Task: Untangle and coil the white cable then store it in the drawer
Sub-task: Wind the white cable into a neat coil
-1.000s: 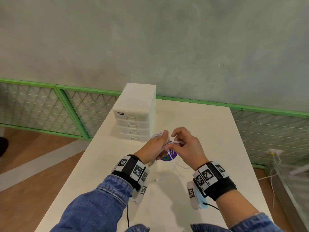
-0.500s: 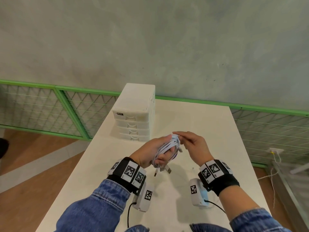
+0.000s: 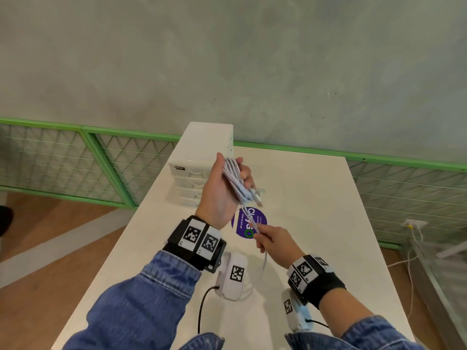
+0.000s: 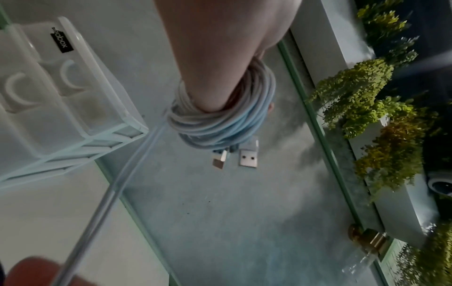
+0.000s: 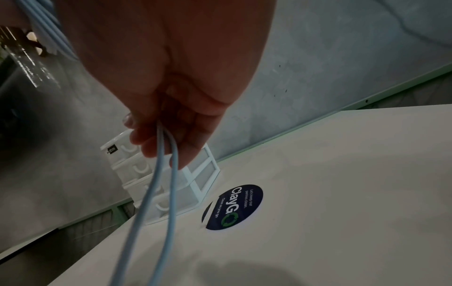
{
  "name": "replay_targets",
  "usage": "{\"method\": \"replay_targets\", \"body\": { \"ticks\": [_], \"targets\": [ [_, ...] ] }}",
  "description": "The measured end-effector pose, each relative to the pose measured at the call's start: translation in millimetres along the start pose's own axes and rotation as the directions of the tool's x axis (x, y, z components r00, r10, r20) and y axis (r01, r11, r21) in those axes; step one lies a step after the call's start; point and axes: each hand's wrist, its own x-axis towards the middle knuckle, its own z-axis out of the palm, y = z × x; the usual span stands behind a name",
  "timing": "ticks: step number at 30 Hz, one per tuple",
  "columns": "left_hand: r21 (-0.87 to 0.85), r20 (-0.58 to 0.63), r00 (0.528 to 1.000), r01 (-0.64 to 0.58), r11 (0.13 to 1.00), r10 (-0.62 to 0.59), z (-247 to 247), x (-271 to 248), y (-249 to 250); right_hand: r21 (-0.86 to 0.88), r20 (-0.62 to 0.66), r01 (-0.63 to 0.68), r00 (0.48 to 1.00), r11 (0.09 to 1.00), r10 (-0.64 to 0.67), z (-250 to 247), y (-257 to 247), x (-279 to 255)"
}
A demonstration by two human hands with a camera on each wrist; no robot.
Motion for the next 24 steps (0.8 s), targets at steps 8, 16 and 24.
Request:
{"method": "replay_targets", "body": {
  "ticks": [8,16,24],
  "targets": [
    [0.437,-0.268,0.876,-0.26,0.861,0.401,-4,13,7,-0.074,0.17,-0.081,0.981,0.994,0.092,10,-2,-4],
    [0.912,-0.055,0.909,-0.123,0.392,0.413,-55,6,3,0.067,0.013,0.049,0.999,0.997,-0.05,-8,-22,-9],
    [0.984,0.036,0.999,-0.03,0.173,-0.035,-63,-14,-24,0.073,-0.195,0.285,0.944,0.956,-0.267,-26,-41,8]
  ]
}}
